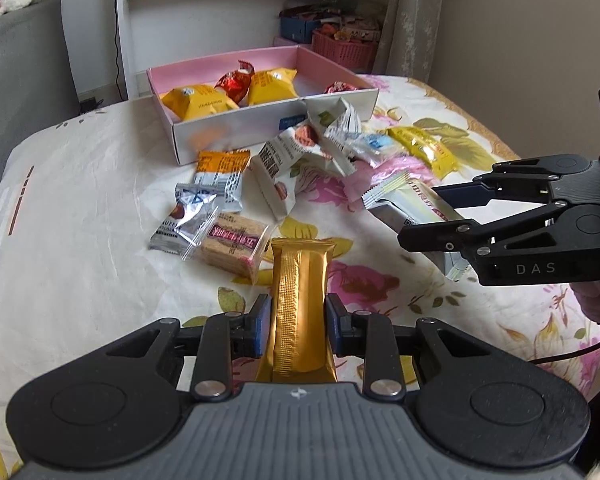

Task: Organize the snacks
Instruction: 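Grasp the white-and-yellow pack with the right tool while the left tool holds the gold bar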

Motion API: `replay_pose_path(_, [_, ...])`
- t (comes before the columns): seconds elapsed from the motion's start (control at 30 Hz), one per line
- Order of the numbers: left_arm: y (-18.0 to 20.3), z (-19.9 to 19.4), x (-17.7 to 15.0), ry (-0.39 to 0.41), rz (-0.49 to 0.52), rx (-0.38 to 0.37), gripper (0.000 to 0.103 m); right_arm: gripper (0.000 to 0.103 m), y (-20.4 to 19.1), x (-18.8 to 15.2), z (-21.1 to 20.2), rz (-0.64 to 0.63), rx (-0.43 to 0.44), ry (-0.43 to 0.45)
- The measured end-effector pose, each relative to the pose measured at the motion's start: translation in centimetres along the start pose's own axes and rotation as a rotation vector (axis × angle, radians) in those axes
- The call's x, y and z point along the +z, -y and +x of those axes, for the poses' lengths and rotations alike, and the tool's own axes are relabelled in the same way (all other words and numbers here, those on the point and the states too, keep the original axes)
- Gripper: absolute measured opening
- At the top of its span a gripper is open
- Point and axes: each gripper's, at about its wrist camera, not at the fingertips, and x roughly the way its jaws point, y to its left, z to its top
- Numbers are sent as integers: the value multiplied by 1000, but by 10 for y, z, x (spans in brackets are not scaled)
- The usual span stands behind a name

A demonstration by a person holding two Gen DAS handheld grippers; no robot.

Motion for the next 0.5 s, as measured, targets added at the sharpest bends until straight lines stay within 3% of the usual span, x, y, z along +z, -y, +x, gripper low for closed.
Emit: replay_pose_path(0.5, [-6,-17,20,80,-52,-10,26,46,20,18,-8,88,-30,55])
